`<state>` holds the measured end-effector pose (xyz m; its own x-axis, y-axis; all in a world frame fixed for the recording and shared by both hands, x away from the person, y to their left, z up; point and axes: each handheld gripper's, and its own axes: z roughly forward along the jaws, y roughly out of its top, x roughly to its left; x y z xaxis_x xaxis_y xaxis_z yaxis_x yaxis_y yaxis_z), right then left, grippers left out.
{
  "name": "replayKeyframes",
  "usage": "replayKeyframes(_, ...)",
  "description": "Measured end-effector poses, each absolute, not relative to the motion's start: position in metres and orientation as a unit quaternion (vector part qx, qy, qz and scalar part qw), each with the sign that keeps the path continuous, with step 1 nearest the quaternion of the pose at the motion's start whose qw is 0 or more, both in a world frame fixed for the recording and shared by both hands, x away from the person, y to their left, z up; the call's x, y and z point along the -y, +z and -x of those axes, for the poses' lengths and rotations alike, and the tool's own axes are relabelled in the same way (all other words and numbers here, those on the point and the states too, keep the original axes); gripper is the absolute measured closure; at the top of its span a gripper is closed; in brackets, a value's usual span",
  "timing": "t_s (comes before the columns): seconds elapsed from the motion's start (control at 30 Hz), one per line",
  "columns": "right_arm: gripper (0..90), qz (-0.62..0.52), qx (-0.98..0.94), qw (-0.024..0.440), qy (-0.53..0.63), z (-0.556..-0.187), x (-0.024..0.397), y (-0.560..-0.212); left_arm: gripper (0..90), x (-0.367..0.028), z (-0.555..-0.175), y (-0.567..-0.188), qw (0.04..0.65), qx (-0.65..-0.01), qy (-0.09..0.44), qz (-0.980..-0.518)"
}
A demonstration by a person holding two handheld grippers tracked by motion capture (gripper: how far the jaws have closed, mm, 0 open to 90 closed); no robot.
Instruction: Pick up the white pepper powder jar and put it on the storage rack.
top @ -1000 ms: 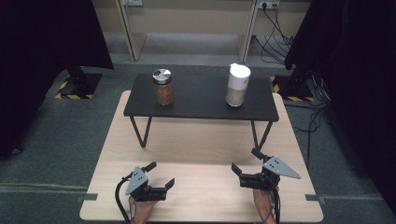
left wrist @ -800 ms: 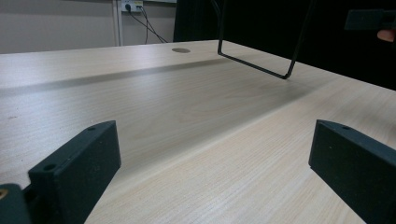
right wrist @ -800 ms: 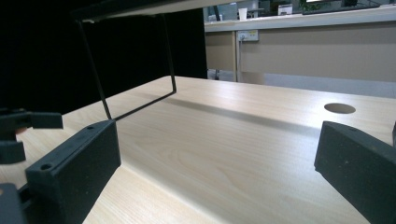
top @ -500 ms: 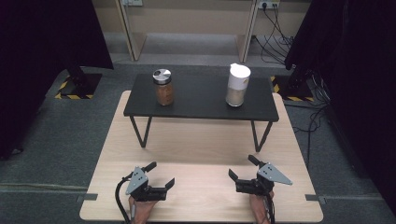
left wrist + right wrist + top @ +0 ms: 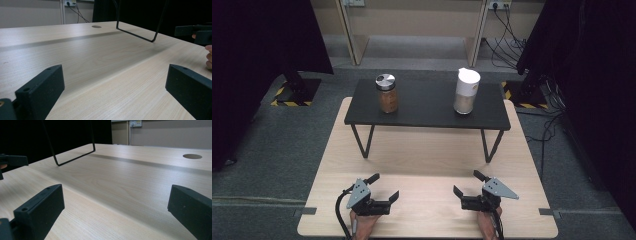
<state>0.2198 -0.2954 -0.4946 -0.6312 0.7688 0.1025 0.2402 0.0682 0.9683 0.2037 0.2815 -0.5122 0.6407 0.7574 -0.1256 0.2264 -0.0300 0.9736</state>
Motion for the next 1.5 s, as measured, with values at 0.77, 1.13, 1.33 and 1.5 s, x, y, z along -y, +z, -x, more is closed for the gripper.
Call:
replayKeyframes(0.77,0.6,-0.354,-0.702,0.231,0.573,-0.2213,0.2942,-0.4934,1.5,-0.2808,-0.2037,-0.5118,0.594,-0.360,0.224,-0.684)
replayKeyframes(1.13,0.7,-0.351,-0.706,0.234,0.569,-0.2206,0.2918,-0.4923,1.5,-0.2804,-0.2035,-0.5116,0.593,-0.358,0.226,-0.685)
replayKeyframes(1.33,0.7,-0.349,-0.708,0.237,0.567,-0.2204,0.2909,-0.4919,1.6,-0.2804,-0.2040,-0.5112,0.593,-0.359,0.225,-0.685)
replayKeyframes(1.5,0.6,-0.348,-0.708,0.238,0.566,-0.2198,0.2906,-0.4918,1.6,-0.2803,-0.2039,-0.5110,0.592,-0.358,0.225,-0.686)
